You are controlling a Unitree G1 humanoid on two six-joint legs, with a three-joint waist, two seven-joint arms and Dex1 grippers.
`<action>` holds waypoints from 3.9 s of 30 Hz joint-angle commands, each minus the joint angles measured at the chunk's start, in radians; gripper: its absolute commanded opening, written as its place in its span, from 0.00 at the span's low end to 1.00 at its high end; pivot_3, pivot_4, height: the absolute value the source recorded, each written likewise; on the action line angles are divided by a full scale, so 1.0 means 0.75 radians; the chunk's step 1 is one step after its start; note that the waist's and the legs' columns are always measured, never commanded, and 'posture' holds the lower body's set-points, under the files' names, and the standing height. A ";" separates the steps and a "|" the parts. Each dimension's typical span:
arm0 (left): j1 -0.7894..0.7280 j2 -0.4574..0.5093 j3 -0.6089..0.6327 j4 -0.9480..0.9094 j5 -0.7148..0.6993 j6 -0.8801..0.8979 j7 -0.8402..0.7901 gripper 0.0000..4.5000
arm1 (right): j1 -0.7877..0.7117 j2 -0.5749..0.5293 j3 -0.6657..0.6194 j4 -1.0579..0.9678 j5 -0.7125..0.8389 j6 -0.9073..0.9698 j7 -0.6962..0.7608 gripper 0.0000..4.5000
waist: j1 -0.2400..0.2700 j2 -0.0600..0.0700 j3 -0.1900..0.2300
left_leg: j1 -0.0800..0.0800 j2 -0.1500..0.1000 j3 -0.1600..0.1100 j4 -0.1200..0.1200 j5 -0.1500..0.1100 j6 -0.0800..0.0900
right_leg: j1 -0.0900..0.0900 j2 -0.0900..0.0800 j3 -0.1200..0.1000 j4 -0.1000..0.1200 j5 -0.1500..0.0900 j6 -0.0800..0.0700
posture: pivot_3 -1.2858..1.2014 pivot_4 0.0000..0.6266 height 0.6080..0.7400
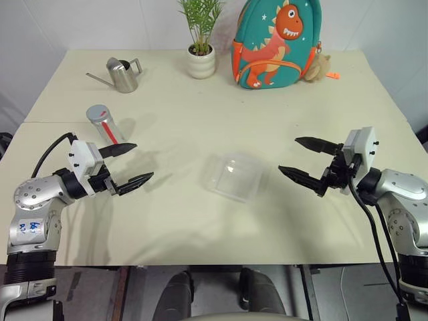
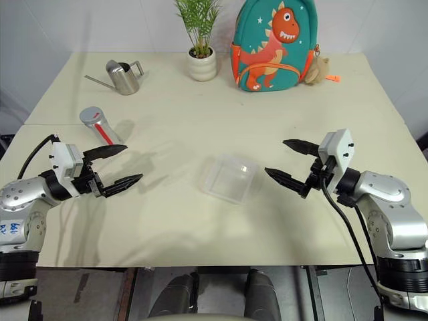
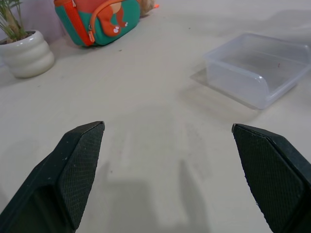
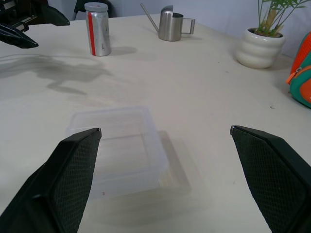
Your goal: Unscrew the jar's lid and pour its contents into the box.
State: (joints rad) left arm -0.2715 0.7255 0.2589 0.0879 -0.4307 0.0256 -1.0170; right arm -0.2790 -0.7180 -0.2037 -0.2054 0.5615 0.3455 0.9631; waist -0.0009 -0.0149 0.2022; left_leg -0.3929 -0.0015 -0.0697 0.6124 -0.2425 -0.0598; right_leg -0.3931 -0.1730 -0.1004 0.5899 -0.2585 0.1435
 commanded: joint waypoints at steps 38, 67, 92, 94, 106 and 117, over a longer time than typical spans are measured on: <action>-0.340 -0.711 -0.006 0.221 0.735 0.000 1.820 1.00 | -0.441 0.310 0.277 -0.067 -0.006 0.247 -0.186 1.00 | 0.034 -0.002 0.000 | 0.002 0.004 0.020 0.014 -0.009 -0.001 | -0.003 0.008 0.024 -0.003 0.006 0.006 | 0.52 0.24 1.00; -0.738 -0.501 0.004 1.093 0.642 -0.389 1.784 1.00 | -0.378 0.307 0.251 -0.084 -0.026 0.197 -0.261 1.00 | 0.032 -0.003 0.000 | 0.001 0.004 0.029 0.020 -0.015 0.002 | -0.004 0.008 0.031 -0.006 0.009 0.011 | 0.52 0.24 1.00; -0.422 -0.236 -0.123 -0.015 -0.223 0.398 0.431 0.43 | -0.515 0.351 0.227 -0.228 0.170 0.404 -0.386 1.00 | -0.007 -0.002 0.001 | 0.002 0.007 0.031 0.021 -0.016 0.002 | -0.005 0.010 0.034 -0.004 0.008 0.009 | 0.52 0.24 1.00; -0.406 -0.181 -0.141 -0.120 -0.308 0.514 0.310 0.43 | -0.569 0.355 0.246 -0.234 0.185 0.459 -0.401 1.00 | -0.006 -0.002 0.001 | 0.003 0.010 0.031 0.021 -0.019 0.005 | -0.005 0.013 0.034 -0.003 0.008 0.008 | 0.52 0.24 1.00; -0.353 -0.223 -0.282 -0.274 -0.283 0.563 0.101 0.43 | -0.846 0.489 0.446 -0.104 0.147 0.637 -0.412 1.00 | -0.001 -0.001 0.001 | 0.001 0.022 0.031 0.022 -0.022 0.003 | -0.009 0.026 0.035 -0.001 0.006 0.001 | 0.52 0.24 1.00; -0.370 -0.229 -0.305 -0.255 -0.214 0.507 0.059 0.43 | -0.856 0.509 0.501 -0.074 0.107 0.660 -0.377 1.00 | -0.004 -0.001 0.001 | -0.001 0.024 0.041 0.021 -0.022 0.003 | -0.021 0.029 0.047 0.004 0.006 -0.001 | 0.52 0.24 1.00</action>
State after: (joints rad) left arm -0.5327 0.5478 0.0216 -0.0718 -0.5987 0.4323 -0.9614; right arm -0.8971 -0.3437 0.1845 -0.2427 0.6402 0.8470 0.6675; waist -0.0042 -0.0157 0.2031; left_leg -0.3933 0.0162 -0.0388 0.6283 -0.2592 -0.0572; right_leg -0.4090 -0.1509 -0.0649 0.5928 -0.2541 0.1429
